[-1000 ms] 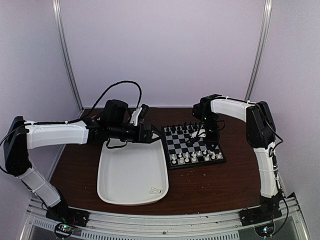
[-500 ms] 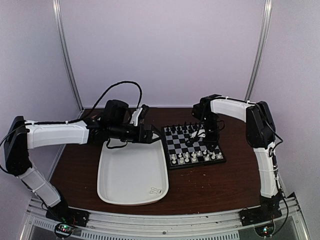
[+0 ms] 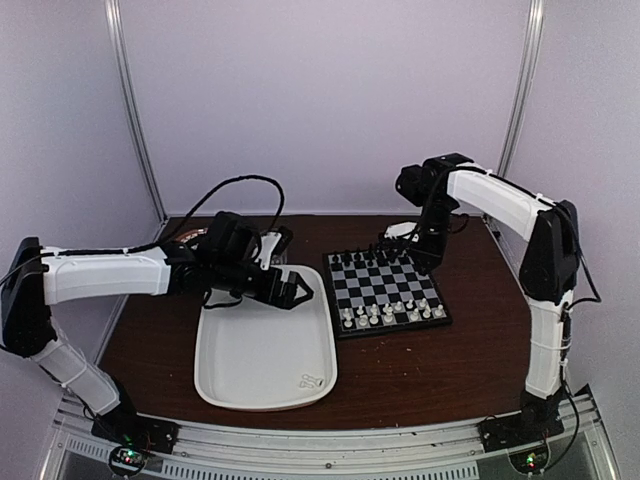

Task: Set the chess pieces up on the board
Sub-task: Place the pawn at g2, then adjust the storage box at the center of the board.

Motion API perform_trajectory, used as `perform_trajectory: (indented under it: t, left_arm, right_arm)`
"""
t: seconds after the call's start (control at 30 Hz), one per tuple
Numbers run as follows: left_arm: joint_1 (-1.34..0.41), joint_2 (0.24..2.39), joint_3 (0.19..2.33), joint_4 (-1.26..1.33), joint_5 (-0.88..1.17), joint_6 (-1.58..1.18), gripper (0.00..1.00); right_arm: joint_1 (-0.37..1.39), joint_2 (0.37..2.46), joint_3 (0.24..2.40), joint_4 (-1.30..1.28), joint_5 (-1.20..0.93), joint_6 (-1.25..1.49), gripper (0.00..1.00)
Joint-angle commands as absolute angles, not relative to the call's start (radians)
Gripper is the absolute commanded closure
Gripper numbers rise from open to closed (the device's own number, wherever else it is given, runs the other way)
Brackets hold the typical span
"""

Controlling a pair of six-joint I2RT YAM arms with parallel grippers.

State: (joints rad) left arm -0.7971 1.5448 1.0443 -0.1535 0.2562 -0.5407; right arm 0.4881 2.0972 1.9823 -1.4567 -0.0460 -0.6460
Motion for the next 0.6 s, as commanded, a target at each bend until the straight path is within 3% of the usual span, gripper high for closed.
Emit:
perform_trajectory:
  t: [0.0, 0.13, 0.17, 0.33, 0.57]
  left_arm:
    - [-0.848, 1.424, 0.991, -0.333, -0.029, -0.362, 0.02]
    - [-0.843, 1.435, 1.013, -0.480, 0.110, -0.341, 0.04]
    - [-0.846, 1.440, 1.021, -0.520, 0.211, -0.321, 0.09]
    - [-0.883, 1.493, 1.078, -0.791, 0.236, -0.324, 0.36]
    - [-0.955, 1.544, 1.056, -0.890, 0.422, -0.307, 0.46]
  right_arm:
    - [0.505, 1.946, 1.985, -1.396, -0.240, -0.640, 0.72]
    - [0.537, 1.886, 1.931, -1.305, -0.328, -0.639, 0.71]
    - [0.545, 1.877, 1.916, -1.282, -0.338, -0.637, 0.71]
    - [0.599, 1.875, 1.868, -1.260, -0.424, -0.642, 0.70]
    - [0.653, 1.870, 1.775, -1.206, -0.417, -0.645, 0.70]
